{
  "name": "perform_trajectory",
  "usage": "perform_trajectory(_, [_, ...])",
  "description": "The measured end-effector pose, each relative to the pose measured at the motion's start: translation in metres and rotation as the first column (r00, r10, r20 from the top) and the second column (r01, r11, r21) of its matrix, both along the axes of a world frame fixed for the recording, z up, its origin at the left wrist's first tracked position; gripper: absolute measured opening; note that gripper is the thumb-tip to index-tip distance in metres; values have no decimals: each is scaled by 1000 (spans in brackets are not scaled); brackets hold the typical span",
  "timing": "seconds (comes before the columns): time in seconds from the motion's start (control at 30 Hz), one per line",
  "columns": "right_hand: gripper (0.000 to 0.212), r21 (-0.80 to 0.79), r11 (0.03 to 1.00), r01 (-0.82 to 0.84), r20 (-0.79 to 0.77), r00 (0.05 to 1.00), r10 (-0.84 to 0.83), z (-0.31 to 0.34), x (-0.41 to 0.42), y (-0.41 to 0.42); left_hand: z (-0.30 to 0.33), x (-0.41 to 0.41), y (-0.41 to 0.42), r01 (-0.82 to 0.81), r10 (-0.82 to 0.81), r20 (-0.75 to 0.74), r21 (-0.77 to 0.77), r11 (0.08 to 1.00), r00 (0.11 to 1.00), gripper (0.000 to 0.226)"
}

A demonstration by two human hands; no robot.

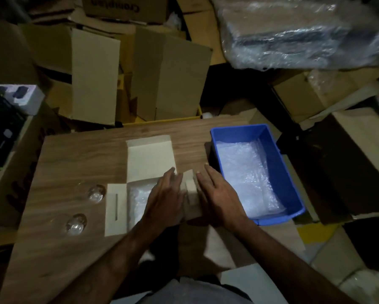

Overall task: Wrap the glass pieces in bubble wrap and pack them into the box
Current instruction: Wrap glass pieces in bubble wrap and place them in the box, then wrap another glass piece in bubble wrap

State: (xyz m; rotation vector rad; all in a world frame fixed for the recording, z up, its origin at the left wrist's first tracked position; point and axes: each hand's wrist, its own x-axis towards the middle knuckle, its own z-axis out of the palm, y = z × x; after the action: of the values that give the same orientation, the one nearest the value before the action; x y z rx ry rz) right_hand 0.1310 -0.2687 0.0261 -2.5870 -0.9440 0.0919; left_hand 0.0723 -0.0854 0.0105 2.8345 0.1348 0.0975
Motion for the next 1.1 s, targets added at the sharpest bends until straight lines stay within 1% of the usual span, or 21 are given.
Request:
perform_trajectory(0.03, [62,49,997,62,42,997,-64,0,2,-12,5,7,-12,3,-2,35,-24,1000,999,49])
perform_trajectory(0.07, [58,69,992,104,50,993,-107,0,5,-25,8,14,-25,19,-15,75,-57,998,997,47])
perform_trajectory(0.17, [58,31,986,162,10,987,-162,-9,19,-71,11,33,-65,97,-78,164,-116,988,983,45])
perform_trajectory(0.2, [59,-7,984,176,-14,984,-176,-13,24,-86,12,40,-78,111,-90,154,-132,985,984,47])
perform_trajectory(0.27, [64,-123,975,186,-97,975,-198,-20,34,-111,13,53,-102,97,-82,87,-186,978,993,55])
perform_trajectory(0.33, [73,-264,952,158,-193,958,-212,-28,42,-129,10,64,-121,86,-85,11,-186,979,996,64])
perform_trajectory(0.43, [85,-398,913,85,-287,934,-212,-38,56,-142,-1,74,-141,78,-83,-53,-97,992,995,68])
perform_trajectory(0.53, [94,-473,881,-10,-299,942,-150,-47,74,-138,-18,84,-142,24,-26,-30,-70,997,999,72])
perform_trajectory(0.6, [91,-506,860,-62,-286,953,-99,-56,82,-133,-26,86,-140,5,-9,-82,-50,999,997,77])
perform_trajectory(0.63, [84,-513,855,-72,-262,962,-77,-60,84,-130,-29,87,-139,7,-13,-98,-57,998,995,79])
perform_trajectory(0.67, [72,-508,858,-70,-233,971,-59,-64,85,-128,-31,87,-138,10,-17,-109,-67,998,994,80])
perform_trajectory(0.73, [43,-464,885,-47,-179,983,-41,-69,87,-126,-31,87,-137,15,-27,-137,-88,996,990,80])
perform_trajectory(0.77, [33,-440,897,-34,-162,986,-42,-70,88,-125,-30,87,-138,18,-32,-150,-94,995,988,81])
perform_trajectory(0.8, [29,-417,908,-26,-150,988,-41,-71,89,-126,-28,86,-138,15,-31,-164,-97,995,986,82])
perform_trajectory(0.87, [30,-382,924,-22,-131,991,-31,-74,92,-128,-25,86,-140,0,-18,-187,-95,995,982,83])
perform_trajectory(1.03, [35,-356,934,-27,-107,994,-12,-73,93,-135,-20,87,-143,-27,5,-207,-107,994,978,85])
perform_trajectory(1.1, [38,-308,951,-25,-68,998,4,-68,91,-137,-21,86,-143,-37,10,-218,-119,992,976,87])
